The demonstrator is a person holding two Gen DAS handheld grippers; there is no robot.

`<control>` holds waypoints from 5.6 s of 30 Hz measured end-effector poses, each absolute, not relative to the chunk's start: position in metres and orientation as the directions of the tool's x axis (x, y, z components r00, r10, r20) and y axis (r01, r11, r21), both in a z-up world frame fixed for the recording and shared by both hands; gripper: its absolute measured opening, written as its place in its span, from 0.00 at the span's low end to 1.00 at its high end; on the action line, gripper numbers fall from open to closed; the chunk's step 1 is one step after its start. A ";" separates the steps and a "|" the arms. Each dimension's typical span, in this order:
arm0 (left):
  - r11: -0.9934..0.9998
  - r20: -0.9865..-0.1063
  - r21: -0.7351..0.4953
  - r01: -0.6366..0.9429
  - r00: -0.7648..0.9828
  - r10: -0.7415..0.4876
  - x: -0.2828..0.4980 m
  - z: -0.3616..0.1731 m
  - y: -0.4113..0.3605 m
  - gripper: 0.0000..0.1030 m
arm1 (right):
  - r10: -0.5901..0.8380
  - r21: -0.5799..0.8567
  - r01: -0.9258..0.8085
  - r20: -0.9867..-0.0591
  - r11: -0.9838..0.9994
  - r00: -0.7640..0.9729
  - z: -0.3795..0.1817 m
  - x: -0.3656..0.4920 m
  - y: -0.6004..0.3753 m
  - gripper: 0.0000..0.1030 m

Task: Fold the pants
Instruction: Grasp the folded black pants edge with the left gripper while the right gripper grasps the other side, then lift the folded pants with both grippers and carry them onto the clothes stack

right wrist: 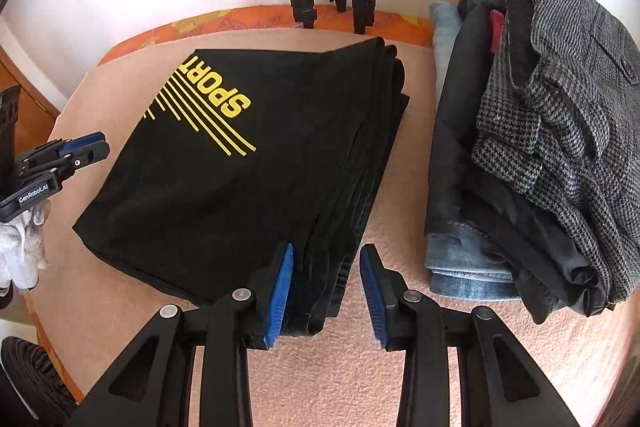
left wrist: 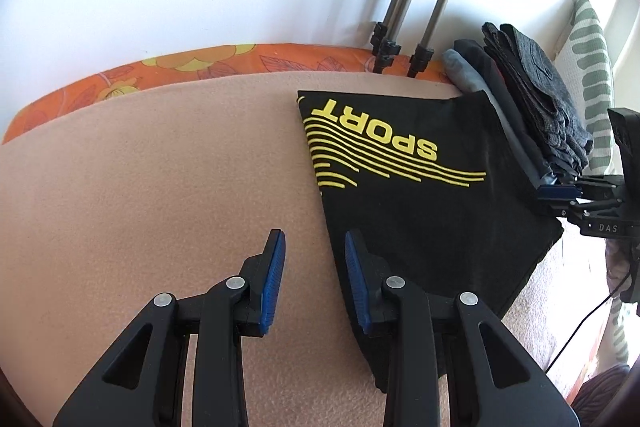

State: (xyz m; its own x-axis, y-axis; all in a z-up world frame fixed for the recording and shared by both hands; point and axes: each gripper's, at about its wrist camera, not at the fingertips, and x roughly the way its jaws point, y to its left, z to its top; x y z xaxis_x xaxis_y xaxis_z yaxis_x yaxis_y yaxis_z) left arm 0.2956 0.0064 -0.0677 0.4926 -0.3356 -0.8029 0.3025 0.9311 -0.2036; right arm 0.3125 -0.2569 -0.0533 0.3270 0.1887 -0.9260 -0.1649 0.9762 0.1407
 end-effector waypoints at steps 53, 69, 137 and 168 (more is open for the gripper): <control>0.884 -0.746 -0.295 0.363 0.491 -0.450 0.405 -0.098 -0.034 0.23 | 0.341 0.367 -0.044 -0.805 0.929 0.486 -0.021 0.361 -0.266 0.65; 0.883 -0.755 -0.291 0.369 0.479 -0.448 0.402 -0.096 -0.036 0.31 | 0.200 0.233 0.078 -0.931 0.969 0.305 -0.066 0.421 -0.281 0.46; 0.737 -0.307 -0.195 0.647 0.673 -0.672 0.251 0.148 -0.161 0.03 | 0.098 0.218 0.020 -0.518 0.976 0.850 0.168 0.198 -0.410 0.20; 0.811 -0.478 -0.149 0.566 0.676 -0.560 0.420 0.068 -0.321 0.03 | -0.052 0.109 0.165 -0.661 0.980 0.749 0.072 0.386 -0.547 0.20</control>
State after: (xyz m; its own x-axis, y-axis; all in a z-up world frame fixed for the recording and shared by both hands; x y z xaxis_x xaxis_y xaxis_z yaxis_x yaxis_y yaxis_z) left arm 0.4201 -0.3214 0.0677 0.6763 -0.5602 -0.4783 0.5663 0.8107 -0.1487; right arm 0.3864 -0.5475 0.0720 0.7488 -0.0524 -0.6607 0.1646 0.9803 0.1089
